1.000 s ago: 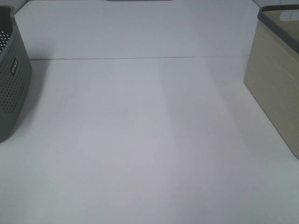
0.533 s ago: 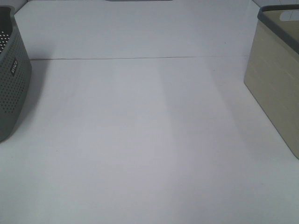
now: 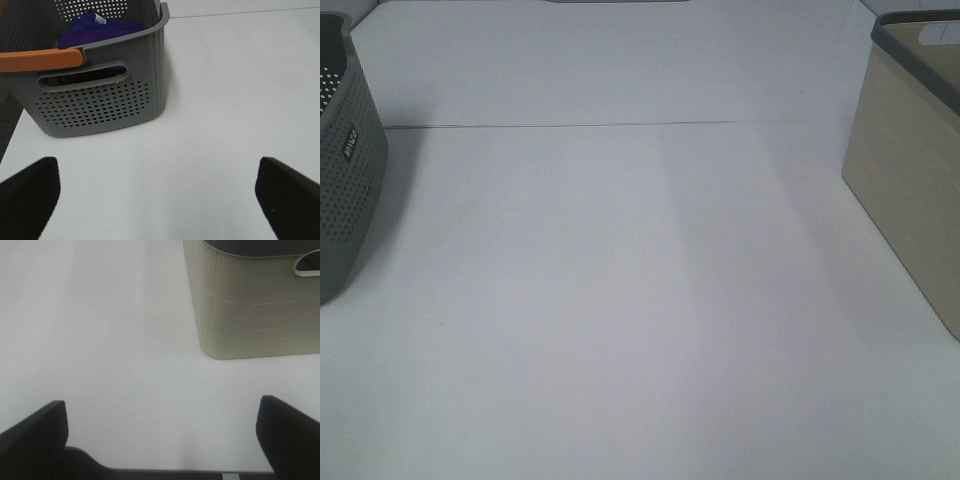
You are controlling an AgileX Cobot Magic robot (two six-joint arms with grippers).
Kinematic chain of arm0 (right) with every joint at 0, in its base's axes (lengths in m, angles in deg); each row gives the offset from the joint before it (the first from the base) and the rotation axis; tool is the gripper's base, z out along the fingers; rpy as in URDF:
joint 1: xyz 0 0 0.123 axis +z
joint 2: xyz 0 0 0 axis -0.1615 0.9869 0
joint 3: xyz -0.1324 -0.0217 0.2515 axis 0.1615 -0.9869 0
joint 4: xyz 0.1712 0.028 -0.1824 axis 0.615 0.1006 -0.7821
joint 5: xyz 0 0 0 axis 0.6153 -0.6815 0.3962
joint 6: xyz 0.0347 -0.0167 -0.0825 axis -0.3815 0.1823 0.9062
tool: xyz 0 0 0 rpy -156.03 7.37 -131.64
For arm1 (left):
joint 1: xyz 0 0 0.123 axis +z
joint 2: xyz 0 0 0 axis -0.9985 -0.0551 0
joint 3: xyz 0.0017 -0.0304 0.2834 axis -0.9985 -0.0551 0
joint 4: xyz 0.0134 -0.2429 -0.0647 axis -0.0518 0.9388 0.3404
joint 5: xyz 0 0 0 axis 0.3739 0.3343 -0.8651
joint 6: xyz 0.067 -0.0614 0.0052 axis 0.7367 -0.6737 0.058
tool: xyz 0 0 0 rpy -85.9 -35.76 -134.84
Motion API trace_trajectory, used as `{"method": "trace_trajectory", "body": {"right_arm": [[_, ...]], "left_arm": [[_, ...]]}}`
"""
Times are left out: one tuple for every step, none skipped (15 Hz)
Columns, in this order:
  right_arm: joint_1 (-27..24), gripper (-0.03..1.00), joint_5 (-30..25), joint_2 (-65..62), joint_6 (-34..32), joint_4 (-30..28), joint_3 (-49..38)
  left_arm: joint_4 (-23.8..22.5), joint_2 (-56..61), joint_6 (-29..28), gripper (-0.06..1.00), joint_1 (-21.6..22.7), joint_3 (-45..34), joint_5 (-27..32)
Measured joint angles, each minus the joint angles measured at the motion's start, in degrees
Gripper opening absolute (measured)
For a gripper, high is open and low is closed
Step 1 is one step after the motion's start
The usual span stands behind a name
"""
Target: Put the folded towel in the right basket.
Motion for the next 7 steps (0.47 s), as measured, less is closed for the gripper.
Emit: {"method": "trace_trajectory", "body": {"right_arm": [[0.0, 0.98, 0.0, 0.0, -0.1, 0.0, 0.0], [0.0, 0.98, 0.0, 0.0, -0.1, 0.0, 0.0], [0.0, 0.98, 0.0, 0.0, -0.1, 0.0, 0.0], [0.0, 0.98, 0.0, 0.0, -0.1, 0.0, 0.0], [0.0, 0.98, 0.0, 0.0, -0.1, 0.0, 0.0], [0.0, 0.98, 0.0, 0.0, -0.1, 0.0, 0.0], [0.0, 0.98, 0.0, 0.0, -0.1, 0.0, 0.0]], "left_arm": [[0.0, 0.0, 0.0, 0.99, 0.0, 0.0, 0.0], [0.0, 0.0, 0.0, 0.99, 0.0, 0.0, 0.0], [0.1, 0.0, 0.0, 0.99, 0.0, 0.0, 0.0], [0.1, 0.0, 0.0, 0.99, 0.0, 0.0, 0.0], [0.1, 0.0, 0.0, 0.99, 0.0, 0.0, 0.0], [0.1, 0.0, 0.0, 0.99, 0.0, 0.0, 0.0], [0.1, 0.0, 0.0, 0.99, 0.0, 0.0, 0.0]]}}
